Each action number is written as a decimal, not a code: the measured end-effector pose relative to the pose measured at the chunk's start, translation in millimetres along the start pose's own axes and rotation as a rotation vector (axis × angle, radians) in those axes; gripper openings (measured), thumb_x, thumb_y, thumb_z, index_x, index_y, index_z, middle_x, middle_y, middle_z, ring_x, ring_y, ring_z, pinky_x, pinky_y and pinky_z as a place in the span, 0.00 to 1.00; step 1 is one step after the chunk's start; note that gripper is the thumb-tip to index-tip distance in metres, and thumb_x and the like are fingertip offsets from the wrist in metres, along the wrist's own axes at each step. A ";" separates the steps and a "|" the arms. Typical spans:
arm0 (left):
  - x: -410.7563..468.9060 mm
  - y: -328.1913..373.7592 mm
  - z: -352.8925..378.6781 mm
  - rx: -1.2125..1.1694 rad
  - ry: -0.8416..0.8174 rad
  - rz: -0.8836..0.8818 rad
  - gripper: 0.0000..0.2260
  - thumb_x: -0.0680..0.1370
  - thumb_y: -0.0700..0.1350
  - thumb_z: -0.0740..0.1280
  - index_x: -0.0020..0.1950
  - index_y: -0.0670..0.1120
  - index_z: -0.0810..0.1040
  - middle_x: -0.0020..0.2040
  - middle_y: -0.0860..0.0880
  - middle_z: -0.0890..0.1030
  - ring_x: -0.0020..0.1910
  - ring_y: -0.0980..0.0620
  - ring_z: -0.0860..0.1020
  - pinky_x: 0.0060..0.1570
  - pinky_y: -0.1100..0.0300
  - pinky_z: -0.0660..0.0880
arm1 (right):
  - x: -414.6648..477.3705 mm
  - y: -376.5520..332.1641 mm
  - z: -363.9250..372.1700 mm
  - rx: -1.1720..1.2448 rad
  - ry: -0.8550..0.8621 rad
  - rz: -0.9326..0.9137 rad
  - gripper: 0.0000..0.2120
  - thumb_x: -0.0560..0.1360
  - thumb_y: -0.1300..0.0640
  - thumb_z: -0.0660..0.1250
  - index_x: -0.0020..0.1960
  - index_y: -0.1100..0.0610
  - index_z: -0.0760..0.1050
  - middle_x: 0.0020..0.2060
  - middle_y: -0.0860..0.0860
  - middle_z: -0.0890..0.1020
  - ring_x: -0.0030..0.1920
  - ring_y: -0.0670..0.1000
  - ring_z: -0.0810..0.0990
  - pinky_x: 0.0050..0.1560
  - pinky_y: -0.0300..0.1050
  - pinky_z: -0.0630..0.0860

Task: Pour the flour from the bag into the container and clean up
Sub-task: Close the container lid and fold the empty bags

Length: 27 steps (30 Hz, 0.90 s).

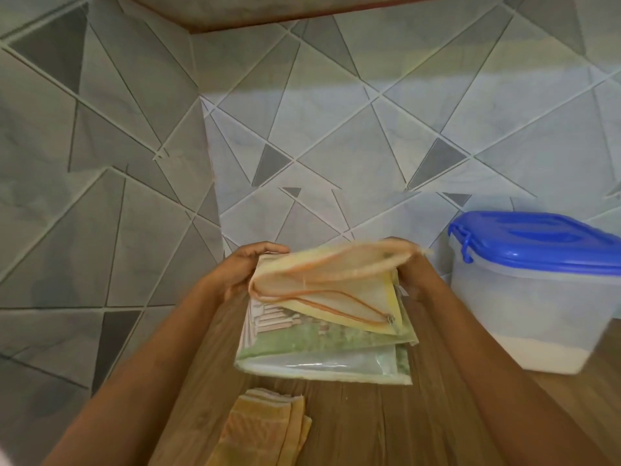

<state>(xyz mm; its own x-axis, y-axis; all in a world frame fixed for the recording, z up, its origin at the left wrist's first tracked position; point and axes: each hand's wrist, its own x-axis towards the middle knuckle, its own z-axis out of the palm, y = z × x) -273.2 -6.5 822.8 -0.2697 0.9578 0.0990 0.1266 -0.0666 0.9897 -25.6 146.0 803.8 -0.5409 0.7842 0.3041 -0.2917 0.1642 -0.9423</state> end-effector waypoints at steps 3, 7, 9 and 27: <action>5.0 -10.1 -4.0 -0.099 0.030 -0.069 0.23 0.78 0.32 0.56 0.35 0.49 0.85 0.39 0.45 0.84 0.36 0.49 0.81 0.41 0.58 0.79 | -1.7 4.1 -7.4 0.017 -0.123 -0.062 0.08 0.59 0.55 0.75 0.37 0.54 0.84 0.43 0.49 0.86 0.47 0.49 0.84 0.46 0.38 0.80; 2.5 -14.5 -9.8 -0.339 0.004 -0.095 0.17 0.74 0.37 0.56 0.41 0.47 0.85 0.38 0.47 0.85 0.32 0.52 0.82 0.32 0.64 0.80 | 0.1 1.2 -13.1 0.024 -0.082 -0.113 0.22 0.45 0.43 0.81 0.33 0.53 0.84 0.41 0.47 0.86 0.44 0.46 0.84 0.42 0.36 0.79; -1.3 -17.0 -10.0 -0.396 -0.003 -0.111 0.13 0.76 0.48 0.59 0.52 0.49 0.81 0.45 0.44 0.84 0.39 0.47 0.83 0.36 0.58 0.82 | -0.3 -2.3 -10.3 -0.001 -0.059 -0.182 0.13 0.52 0.49 0.79 0.32 0.54 0.83 0.39 0.46 0.86 0.42 0.45 0.84 0.41 0.36 0.79; -20.5 -58.6 27.0 -0.219 0.119 -0.222 0.20 0.76 0.31 0.65 0.68 0.35 0.69 0.51 0.37 0.81 0.30 0.53 0.83 0.28 0.63 0.78 | -52.4 33.7 -0.8 0.158 0.059 0.547 0.17 0.75 0.44 0.62 0.56 0.55 0.76 0.36 0.52 0.86 0.36 0.50 0.84 0.36 0.43 0.81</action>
<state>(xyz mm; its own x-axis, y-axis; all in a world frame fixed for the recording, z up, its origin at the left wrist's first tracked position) -249.3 -14.7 760.0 -0.3786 0.9173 -0.1233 -0.1525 0.0695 0.9859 -6.5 110.9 756.0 -0.6030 0.7624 -0.2348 -0.0982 -0.3630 -0.9266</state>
